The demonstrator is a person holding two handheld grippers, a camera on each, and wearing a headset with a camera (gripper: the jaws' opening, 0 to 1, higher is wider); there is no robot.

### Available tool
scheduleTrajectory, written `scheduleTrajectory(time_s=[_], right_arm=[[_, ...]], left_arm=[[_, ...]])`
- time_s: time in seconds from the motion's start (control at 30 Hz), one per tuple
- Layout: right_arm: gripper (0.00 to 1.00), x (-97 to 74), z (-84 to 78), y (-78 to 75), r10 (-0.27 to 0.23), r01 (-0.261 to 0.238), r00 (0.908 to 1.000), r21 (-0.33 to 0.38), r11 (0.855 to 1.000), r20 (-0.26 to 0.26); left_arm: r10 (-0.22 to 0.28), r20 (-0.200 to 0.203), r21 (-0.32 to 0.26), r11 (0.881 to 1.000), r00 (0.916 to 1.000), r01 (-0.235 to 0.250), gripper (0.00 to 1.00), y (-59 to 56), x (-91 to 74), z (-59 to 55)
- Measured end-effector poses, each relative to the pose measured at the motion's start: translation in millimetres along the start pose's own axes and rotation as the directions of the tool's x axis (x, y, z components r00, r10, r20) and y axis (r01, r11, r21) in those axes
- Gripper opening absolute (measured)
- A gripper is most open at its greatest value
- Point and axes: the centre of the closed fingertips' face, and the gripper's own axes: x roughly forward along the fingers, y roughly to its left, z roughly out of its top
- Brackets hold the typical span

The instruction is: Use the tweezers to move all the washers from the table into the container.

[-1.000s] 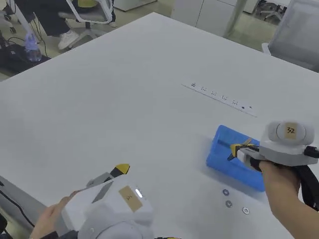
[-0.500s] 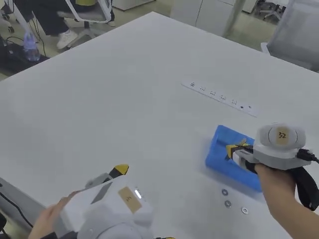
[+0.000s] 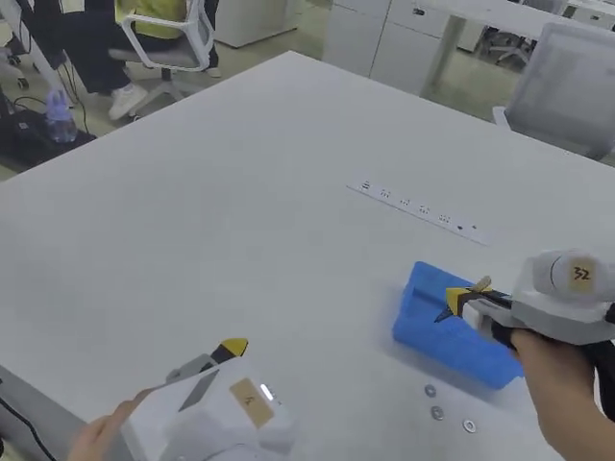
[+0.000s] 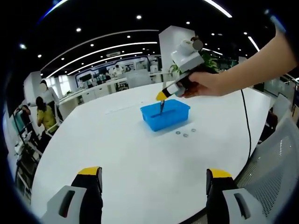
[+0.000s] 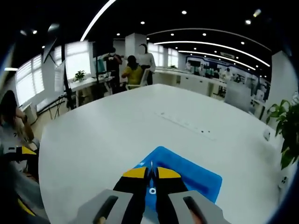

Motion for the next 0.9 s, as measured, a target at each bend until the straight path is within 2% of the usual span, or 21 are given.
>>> scheduleTrajectory(time_s=[0.27, 0.4, 0.6, 0.77, 0.9], right_arm=[[0.02, -26.7, 18.2, 15.1, 0.037, -0.035, 0.9976, -0.026, 0.999, 0.059], [0.02, -35.0, 16.9, 26.8, 0.057, -0.053, 0.9967, -0.074, 0.996, 0.058], [0.02, -38.1, -2.6, 41.9, 0.082, -0.079, 0.9965, -0.119, 0.990, 0.018], [0.02, -33.1, -28.4, 41.9, 0.094, -0.096, 0.9950, -0.084, 0.992, -0.033], [0.02, -29.5, -44.9, 38.2, 0.078, -0.083, 0.9947, -0.086, 0.993, -0.067]], left_arm=[[0.003, 0.003, -0.001, 1.000, 1.0000, -0.003, 0.94, 0.4, -0.1, 0.9], [0.007, 0.010, -0.005, 1.000, 0.9999, -0.007, 0.94, 1.5, -0.6, 2.0], [0.009, 0.005, -0.002, 1.000, 0.9999, -0.009, 0.93, 1.8, -0.6, 1.2], [0.004, 0.019, 0.003, 1.000, 0.9998, -0.004, 0.93, 0.0, -1.3, 3.8], [0.009, 0.023, 0.000, 1.000, 0.9997, -0.009, 0.93, 1.3, -1.6, 4.4]])
